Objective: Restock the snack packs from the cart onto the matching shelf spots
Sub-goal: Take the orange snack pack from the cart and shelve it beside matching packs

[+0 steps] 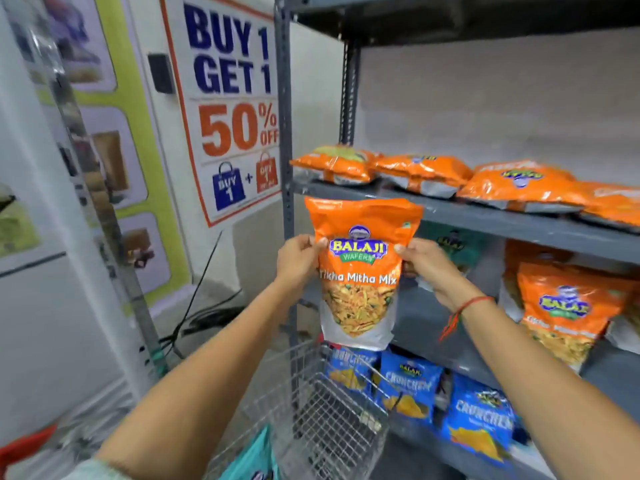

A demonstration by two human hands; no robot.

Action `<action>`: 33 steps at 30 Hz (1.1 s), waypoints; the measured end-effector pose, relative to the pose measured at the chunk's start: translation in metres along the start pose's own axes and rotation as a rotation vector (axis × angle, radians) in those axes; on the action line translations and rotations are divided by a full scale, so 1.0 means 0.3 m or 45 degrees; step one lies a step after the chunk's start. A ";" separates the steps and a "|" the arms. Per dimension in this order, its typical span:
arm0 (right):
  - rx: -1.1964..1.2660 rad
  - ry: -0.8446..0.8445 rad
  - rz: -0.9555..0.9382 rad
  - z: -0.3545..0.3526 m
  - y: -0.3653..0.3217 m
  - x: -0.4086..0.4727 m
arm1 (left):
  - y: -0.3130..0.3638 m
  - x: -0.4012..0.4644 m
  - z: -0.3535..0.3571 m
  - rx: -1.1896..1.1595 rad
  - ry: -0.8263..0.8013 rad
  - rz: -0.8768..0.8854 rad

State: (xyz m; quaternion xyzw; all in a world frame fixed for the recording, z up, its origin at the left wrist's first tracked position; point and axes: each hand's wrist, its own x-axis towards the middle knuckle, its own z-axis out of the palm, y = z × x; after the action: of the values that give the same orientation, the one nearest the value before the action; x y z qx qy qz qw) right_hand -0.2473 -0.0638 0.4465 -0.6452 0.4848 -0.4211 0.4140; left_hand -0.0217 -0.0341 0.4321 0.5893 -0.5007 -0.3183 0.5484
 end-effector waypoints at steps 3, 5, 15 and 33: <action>0.070 0.048 -0.092 -0.083 -0.153 -0.028 | 0.179 0.013 0.010 -0.136 -0.097 0.041; 0.124 0.092 -0.100 -0.126 -0.207 -0.046 | 0.257 0.011 0.021 -0.161 -0.142 0.068; 0.090 0.239 -0.078 -0.283 -0.228 -0.139 | 0.374 -0.028 0.146 -0.139 -0.217 0.172; -0.095 0.517 0.214 -1.008 0.372 -0.420 | 0.118 -0.273 1.089 -0.309 -0.523 0.058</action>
State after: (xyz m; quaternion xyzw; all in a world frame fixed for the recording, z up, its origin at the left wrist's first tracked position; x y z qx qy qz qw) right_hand -0.5861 -0.0001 0.4149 -0.5195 0.6255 -0.4881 0.3174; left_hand -0.3565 -0.0606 0.3881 0.4303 -0.5731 -0.4769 0.5088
